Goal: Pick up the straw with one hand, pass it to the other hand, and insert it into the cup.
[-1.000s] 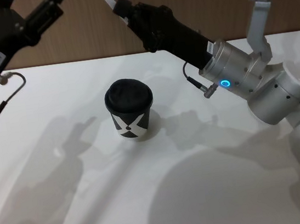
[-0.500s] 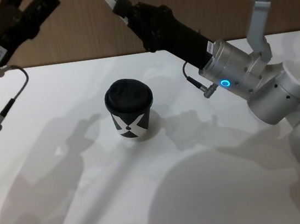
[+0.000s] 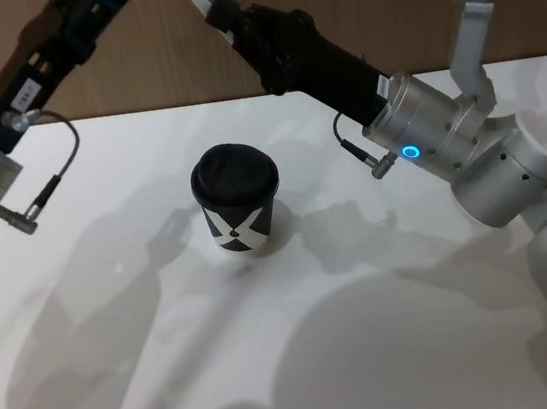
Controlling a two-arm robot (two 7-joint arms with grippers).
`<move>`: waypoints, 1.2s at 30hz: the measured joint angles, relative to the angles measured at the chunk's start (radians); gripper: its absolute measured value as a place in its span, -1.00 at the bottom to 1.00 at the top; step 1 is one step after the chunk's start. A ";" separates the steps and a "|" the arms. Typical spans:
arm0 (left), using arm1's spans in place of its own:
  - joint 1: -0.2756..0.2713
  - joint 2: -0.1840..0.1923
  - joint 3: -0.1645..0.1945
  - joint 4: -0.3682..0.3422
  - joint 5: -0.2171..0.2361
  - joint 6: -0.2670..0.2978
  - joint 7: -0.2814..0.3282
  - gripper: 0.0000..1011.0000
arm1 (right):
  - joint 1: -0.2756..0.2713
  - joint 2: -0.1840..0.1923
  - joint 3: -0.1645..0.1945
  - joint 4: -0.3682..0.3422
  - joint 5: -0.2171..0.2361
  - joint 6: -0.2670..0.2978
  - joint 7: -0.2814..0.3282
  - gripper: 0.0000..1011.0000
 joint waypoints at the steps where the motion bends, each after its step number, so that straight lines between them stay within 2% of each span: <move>1: -0.006 -0.005 0.005 0.007 -0.009 0.004 -0.008 0.98 | 0.000 0.000 0.000 0.000 0.000 0.000 0.000 -0.99; 14: -0.053 -0.037 0.036 0.064 -0.067 0.021 -0.051 0.98 | 0.000 0.000 0.000 0.000 0.000 0.000 0.000 -0.99; 36: -0.113 -0.070 0.073 0.129 -0.097 0.009 -0.065 0.98 | 0.000 0.000 0.000 0.000 0.000 0.000 0.000 -0.99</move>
